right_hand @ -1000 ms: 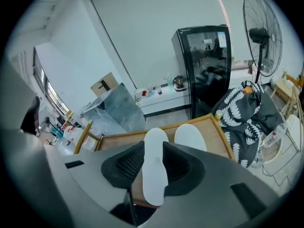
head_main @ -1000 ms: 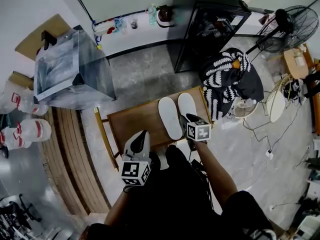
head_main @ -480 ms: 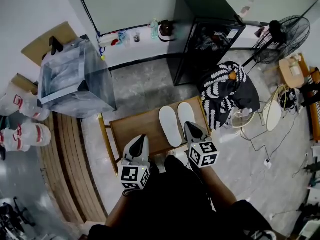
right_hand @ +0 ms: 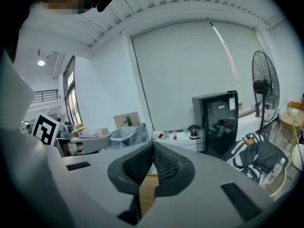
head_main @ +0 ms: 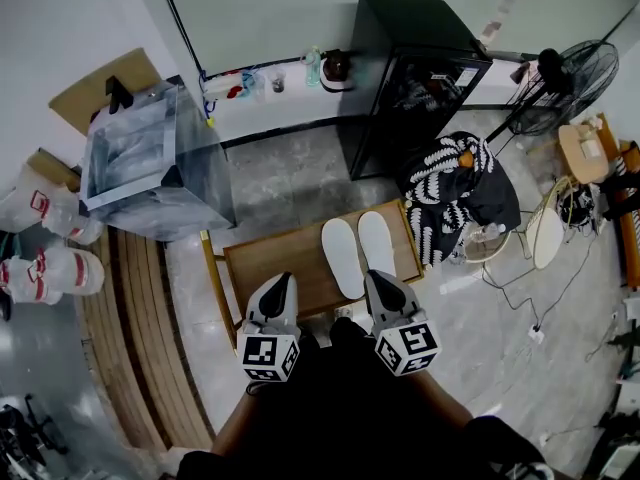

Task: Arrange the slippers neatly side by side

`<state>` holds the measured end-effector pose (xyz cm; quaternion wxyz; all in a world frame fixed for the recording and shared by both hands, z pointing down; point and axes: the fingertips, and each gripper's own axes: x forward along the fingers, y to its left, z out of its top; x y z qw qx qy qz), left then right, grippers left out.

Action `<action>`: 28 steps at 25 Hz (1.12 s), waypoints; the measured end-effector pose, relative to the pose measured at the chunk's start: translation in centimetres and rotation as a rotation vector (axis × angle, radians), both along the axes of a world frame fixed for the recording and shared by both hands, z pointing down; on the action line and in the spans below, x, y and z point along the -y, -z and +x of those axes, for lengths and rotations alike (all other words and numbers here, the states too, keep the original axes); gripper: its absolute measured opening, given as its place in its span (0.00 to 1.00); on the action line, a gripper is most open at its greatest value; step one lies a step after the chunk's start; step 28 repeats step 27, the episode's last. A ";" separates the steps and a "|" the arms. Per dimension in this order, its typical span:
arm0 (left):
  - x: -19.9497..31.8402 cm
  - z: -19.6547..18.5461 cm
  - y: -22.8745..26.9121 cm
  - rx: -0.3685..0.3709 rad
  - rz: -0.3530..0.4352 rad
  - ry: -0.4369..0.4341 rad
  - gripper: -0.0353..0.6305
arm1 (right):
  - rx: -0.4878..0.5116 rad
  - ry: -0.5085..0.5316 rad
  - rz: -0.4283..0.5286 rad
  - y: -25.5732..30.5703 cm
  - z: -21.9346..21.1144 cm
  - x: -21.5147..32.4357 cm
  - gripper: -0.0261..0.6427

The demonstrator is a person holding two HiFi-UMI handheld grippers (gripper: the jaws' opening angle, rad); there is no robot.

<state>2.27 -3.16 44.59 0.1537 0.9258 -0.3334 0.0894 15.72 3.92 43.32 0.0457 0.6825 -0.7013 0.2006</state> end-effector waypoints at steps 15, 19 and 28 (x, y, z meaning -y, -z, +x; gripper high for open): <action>0.4 -0.1 -0.4 0.005 -0.005 -0.005 0.08 | 0.014 0.021 -0.023 -1.1 -0.5 0.6 0.06; 0.6 0.1 -0.4 0.004 -0.004 -0.010 0.08 | 0.015 0.019 -0.027 -1.2 -0.4 0.7 0.06; 0.2 0.1 -0.6 0.008 -0.007 -0.018 0.08 | 0.023 0.025 -0.036 -1.7 -0.6 0.3 0.06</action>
